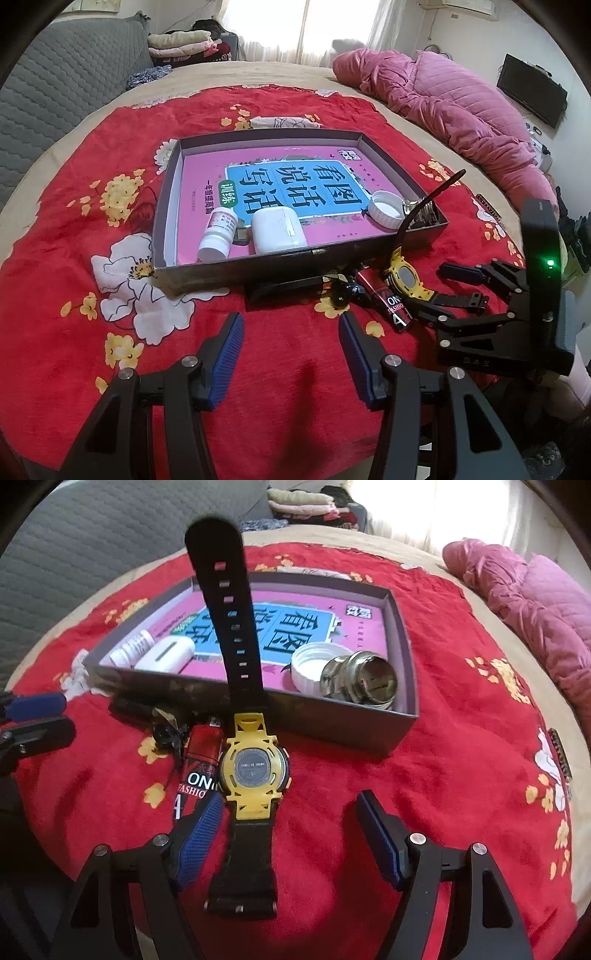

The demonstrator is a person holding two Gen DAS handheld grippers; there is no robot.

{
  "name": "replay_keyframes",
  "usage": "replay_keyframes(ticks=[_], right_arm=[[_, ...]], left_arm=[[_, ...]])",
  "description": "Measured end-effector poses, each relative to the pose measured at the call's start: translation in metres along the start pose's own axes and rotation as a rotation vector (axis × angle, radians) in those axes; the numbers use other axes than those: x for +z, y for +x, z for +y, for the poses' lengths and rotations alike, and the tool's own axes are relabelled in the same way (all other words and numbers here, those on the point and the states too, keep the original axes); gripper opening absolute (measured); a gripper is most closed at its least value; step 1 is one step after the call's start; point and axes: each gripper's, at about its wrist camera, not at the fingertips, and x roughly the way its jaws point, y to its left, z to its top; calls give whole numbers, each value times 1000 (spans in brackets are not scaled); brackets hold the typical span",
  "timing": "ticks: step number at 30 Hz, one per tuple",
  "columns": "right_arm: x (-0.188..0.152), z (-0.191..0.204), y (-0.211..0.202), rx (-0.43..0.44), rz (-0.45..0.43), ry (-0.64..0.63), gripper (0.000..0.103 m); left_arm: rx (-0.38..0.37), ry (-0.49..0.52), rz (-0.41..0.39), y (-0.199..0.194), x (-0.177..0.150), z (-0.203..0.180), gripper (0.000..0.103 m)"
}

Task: Organize rigid objects
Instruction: 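Position the right tool over the yellow wristwatch while the left tool moves toward the black pen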

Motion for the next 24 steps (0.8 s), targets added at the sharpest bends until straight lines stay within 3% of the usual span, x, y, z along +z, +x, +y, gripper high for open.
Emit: replay_keyframes(ticks=[19,24], right_arm=[[13,-1,18,40,-37,21,75],[14,-2,20,46,-34,23,75]], left_arm=[[22,19,11,33,6,13,53],[-25,45,3,41,11,17,53]])
